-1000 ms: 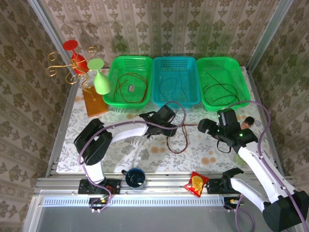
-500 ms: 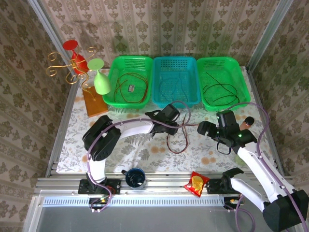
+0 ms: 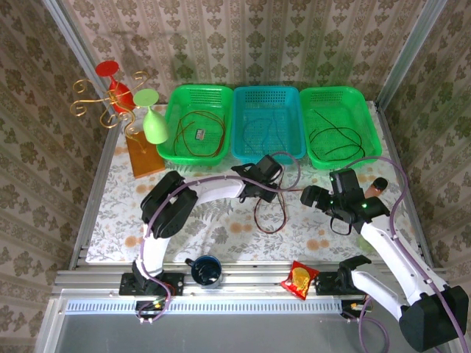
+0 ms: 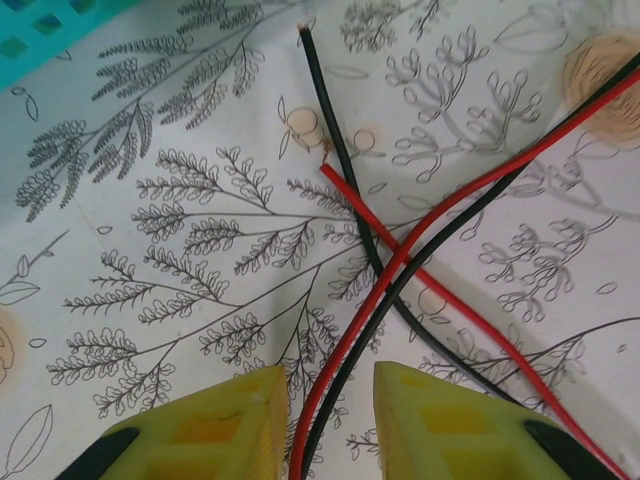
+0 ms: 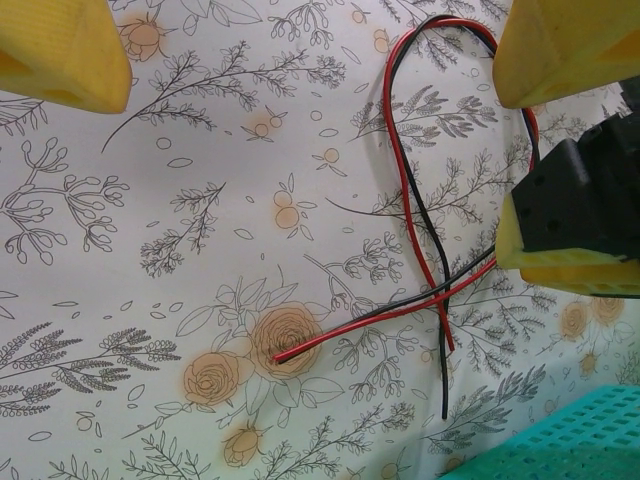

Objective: Untangle the cables

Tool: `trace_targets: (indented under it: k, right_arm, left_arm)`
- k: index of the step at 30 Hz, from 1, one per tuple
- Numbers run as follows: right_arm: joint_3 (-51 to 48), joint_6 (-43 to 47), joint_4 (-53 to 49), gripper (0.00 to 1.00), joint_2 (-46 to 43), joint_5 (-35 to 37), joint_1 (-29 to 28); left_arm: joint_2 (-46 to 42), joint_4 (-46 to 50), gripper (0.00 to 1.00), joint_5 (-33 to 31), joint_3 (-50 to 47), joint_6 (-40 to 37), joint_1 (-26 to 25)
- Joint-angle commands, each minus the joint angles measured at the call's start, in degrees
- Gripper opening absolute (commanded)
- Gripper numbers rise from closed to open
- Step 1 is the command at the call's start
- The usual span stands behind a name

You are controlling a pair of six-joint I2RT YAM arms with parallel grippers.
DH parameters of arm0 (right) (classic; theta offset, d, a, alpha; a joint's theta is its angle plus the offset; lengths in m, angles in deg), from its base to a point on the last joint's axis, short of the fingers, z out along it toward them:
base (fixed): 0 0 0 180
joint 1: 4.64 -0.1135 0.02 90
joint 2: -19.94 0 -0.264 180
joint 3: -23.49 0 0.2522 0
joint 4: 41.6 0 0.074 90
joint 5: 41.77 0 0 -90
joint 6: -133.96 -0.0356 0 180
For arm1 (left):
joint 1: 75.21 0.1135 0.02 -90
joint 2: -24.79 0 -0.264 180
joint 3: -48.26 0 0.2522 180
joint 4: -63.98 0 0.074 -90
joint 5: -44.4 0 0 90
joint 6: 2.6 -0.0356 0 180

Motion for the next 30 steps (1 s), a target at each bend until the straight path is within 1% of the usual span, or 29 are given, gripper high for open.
trace_targets:
  k: [1, 3, 8, 14, 20, 30]
  right_arm:
    - [-0.12, 1.48, 0.34, 0.94, 0.12, -0.94, 0.55]
    - [0.19, 1.86, 0.03, 0.94, 0.26, -1.2, 0.78]
    - [0.58, 2.81, -0.18, 0.93, 0.33, -1.28, 1.14]
    - [0.6, 2.74, -0.22, 0.93, 0.2, -1.51, 1.26]
    - [0.32, 2.61, -0.22, 0.93, -0.1, -1.39, 1.35]
    - [0.51, 2.32, -0.45, 0.93, -0.75, -1.53, 1.44]
  left_arm:
    - [1.84, 1.9, 0.28, -0.3, 2.08, -4.17, -0.38]
    - [2.48, 2.4, 0.26, -0.11, 2.45, -4.67, -0.35]
    - [2.77, 1.83, 0.08, -0.04, 1.82, -4.41, -0.29]
    - [1.51, 1.29, 0.0, -0.12, 0.76, -4.49, -0.35]
    - [-0.79, 0.08, 0.0, 0.33, -0.88, -4.59, -0.37]
    - [-2.04, 0.34, 0.0, 0.49, -1.14, -4.58, -0.95]
